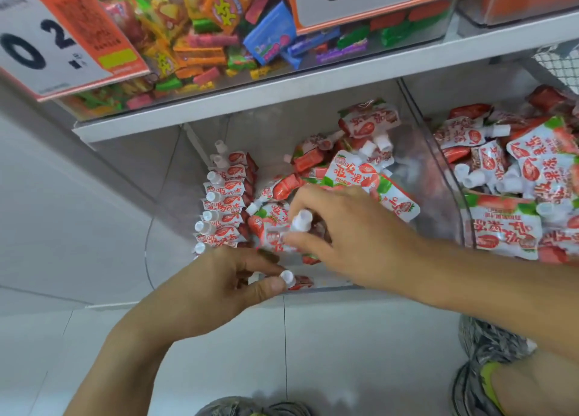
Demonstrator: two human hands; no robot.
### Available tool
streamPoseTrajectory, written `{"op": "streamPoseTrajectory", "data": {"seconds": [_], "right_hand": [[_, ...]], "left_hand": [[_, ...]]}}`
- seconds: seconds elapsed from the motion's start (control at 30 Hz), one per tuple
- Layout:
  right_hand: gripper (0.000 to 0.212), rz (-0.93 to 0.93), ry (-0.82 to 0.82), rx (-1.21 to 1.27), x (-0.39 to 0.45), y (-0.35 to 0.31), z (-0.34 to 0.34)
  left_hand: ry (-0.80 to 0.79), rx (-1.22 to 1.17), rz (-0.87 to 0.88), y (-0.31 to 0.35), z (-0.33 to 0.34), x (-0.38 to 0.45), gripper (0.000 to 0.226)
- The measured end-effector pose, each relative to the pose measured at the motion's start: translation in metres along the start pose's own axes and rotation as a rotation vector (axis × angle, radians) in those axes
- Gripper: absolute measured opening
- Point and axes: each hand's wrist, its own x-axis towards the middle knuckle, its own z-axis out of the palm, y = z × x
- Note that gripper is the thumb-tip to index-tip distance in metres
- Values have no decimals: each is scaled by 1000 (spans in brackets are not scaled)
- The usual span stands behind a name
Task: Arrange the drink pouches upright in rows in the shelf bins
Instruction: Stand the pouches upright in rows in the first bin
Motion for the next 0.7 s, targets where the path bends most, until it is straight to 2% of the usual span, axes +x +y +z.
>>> {"op": "streamPoseTrajectory", "data": {"seconds": [0.07, 0.23, 0.3, 0.43, 0.53, 0.63, 0.7], "right_hand": [[19, -25, -129, 12, -3, -1, 23], [12, -25, -194, 92, 5, 4, 25], [10, 3, -289, 125, 7, 5, 25], [26, 3, -444, 37, 14, 5, 27], [29, 27, -533, -22, 22, 8, 20], [44, 25, -452, -294, 24, 18, 14], [63, -26, -512, -485, 22, 22, 12]], "left_hand": [[62, 42, -28, -4, -1, -7, 39], [381, 149, -87, -3, 8, -15, 41], [467, 193, -73, -2, 5, -15, 49], [389, 212, 25, -1, 3, -15, 58], [341, 183, 17, 0, 2, -17, 57], [349, 176, -16, -1, 1, -19, 52], [376, 176, -28, -1, 0, -20, 47]]}}
